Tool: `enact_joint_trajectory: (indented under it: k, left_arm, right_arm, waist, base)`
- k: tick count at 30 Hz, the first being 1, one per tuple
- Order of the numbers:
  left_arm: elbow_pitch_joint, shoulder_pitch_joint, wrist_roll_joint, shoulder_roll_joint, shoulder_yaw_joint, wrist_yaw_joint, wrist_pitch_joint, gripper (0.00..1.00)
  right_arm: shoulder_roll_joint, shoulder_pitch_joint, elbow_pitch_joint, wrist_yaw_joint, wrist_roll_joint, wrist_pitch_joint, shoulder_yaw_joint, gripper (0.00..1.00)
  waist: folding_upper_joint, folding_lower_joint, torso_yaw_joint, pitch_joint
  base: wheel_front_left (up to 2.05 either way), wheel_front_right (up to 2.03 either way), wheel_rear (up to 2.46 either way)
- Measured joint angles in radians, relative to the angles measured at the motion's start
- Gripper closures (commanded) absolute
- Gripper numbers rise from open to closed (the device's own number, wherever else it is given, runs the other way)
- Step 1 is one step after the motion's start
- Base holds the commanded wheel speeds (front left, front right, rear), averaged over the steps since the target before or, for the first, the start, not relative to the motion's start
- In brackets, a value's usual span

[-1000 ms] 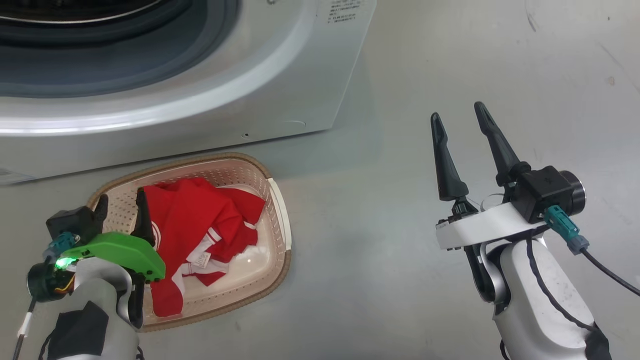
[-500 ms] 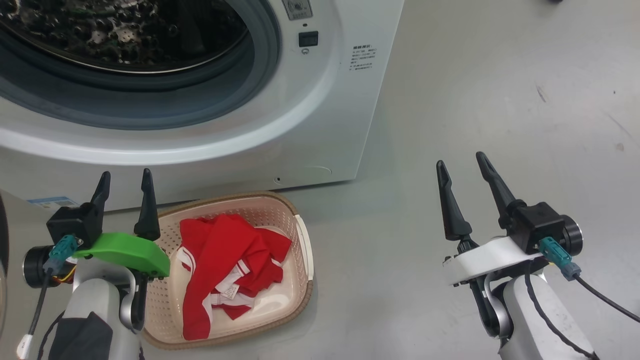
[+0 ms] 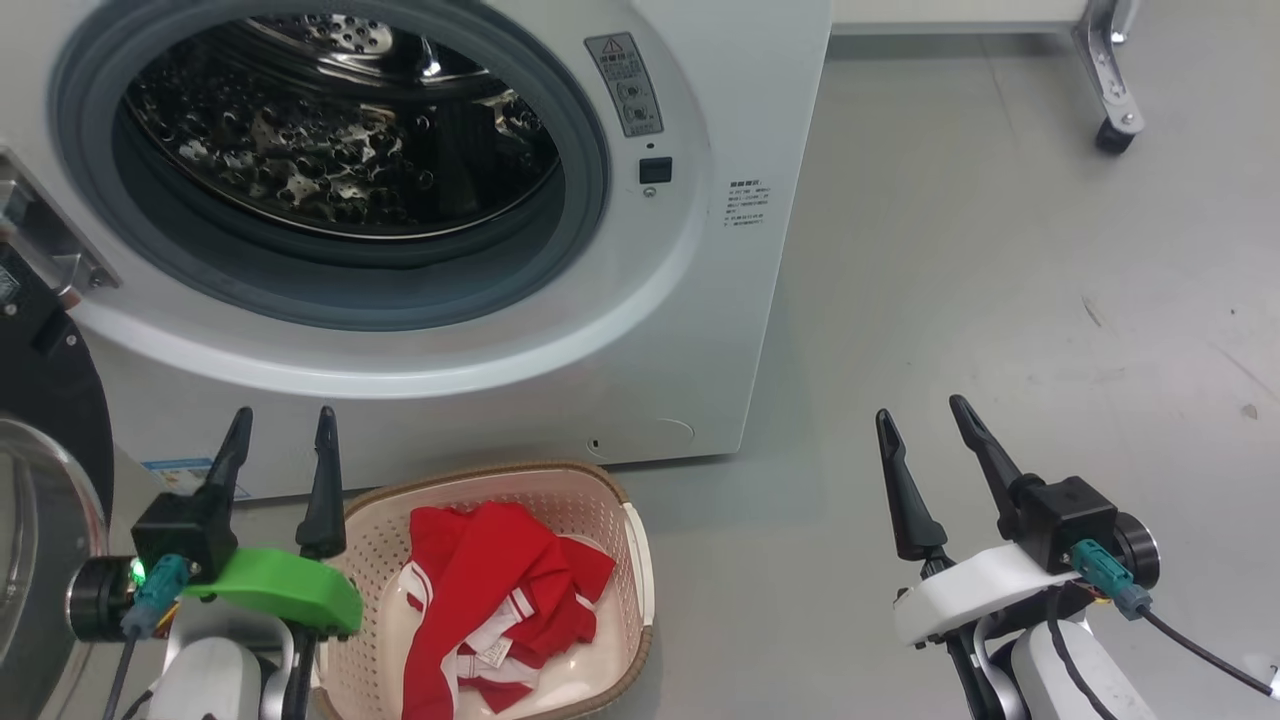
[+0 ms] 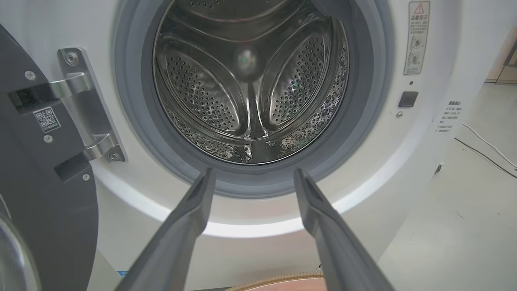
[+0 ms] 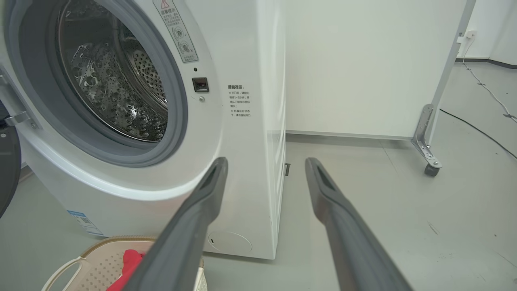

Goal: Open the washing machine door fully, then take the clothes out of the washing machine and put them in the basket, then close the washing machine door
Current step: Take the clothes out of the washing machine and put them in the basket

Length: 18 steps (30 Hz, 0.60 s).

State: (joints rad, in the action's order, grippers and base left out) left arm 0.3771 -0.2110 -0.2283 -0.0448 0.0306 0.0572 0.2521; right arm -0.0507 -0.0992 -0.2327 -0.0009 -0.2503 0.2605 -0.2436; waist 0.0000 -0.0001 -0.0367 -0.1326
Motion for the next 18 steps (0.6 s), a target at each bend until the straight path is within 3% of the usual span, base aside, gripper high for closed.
enact_joint_trajectory:
  k: [18]
  left_arm:
    - [-0.093,0.205,0.010,0.000,0.040,-0.020,0.000,0.00]
  right_arm:
    - [0.002,0.074,-0.022,0.018,0.000,0.000,0.006,0.00]
  waist:
    - [0.0000,0.0000,0.006,0.119]
  base:
    - [0.00,0.00,0.00]
